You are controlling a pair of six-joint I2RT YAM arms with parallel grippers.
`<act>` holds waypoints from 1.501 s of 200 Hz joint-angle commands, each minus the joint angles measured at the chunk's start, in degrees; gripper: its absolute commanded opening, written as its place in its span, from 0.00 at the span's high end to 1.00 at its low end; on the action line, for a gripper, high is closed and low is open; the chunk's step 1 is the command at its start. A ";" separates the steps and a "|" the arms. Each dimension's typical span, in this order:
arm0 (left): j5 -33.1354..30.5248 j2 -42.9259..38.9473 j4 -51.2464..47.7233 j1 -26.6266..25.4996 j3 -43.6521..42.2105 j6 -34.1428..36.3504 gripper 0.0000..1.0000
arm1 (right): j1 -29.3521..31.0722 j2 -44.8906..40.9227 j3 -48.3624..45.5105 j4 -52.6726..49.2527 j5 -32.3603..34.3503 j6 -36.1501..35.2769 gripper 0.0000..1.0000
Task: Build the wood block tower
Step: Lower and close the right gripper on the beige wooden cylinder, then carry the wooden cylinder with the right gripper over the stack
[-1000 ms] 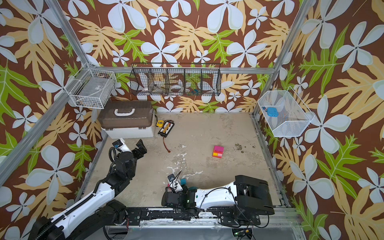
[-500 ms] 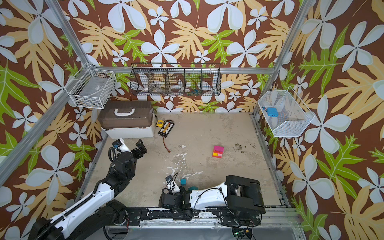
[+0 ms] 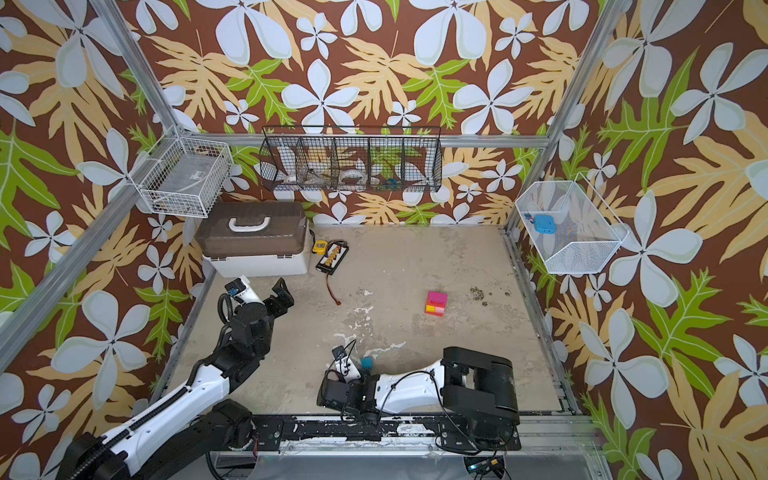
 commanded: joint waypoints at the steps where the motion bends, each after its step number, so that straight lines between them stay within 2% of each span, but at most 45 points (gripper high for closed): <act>1: -0.60 -0.23 1.06 0.09 -0.06 0.28 0.05 | 0.09 -0.21 0.85 -1.93 0.37 0.00 0.83; 36: -0.27 0.02 -0.13 0.09 0.69 0.32 0.06 | -0.47 -6.41 -0.43 -6.39 4.84 0.22 0.85; 72: 0.37 -0.15 1.03 0.09 0.10 0.10 0.05 | -6.46 -20.10 -1.85 -12.31 7.88 -1.88 0.88; 100: 0.42 -0.37 -0.77 0.05 0.96 -0.24 0.05 | -16.75 -31.39 -4.04 -12.34 7.40 -5.47 0.88; 133: 2.23 -1.46 0.87 0.05 -0.16 -0.68 0.04 | -35.97 -37.71 -4.65 -12.02 -3.26 -10.94 0.89; 160: 3.29 -0.86 0.28 0.09 0.38 -0.79 0.04 | -49.59 -36.79 -3.30 -12.43 -11.75 -14.39 0.91; 179: 3.30 -0.09 0.91 0.09 0.33 -0.88 0.03 | -55.11 -33.56 -0.65 -13.75 -14.97 -16.45 0.93; 201: 6.26 1.36 0.61 0.09 1.64 -0.20 0.07 | -57.18 -28.43 2.89 -15.25 -14.54 -18.62 0.95; 240: 8.62 3.38 -0.27 0.09 3.27 -0.02 0.08 | -58.58 -20.79 7.22 -17.60 -12.36 -20.77 0.99; 300: 8.91 4.61 -0.61 0.09 3.90 0.13 0.08 | -62.55 -17.55 7.04 -17.28 -12.34 -22.03 1.00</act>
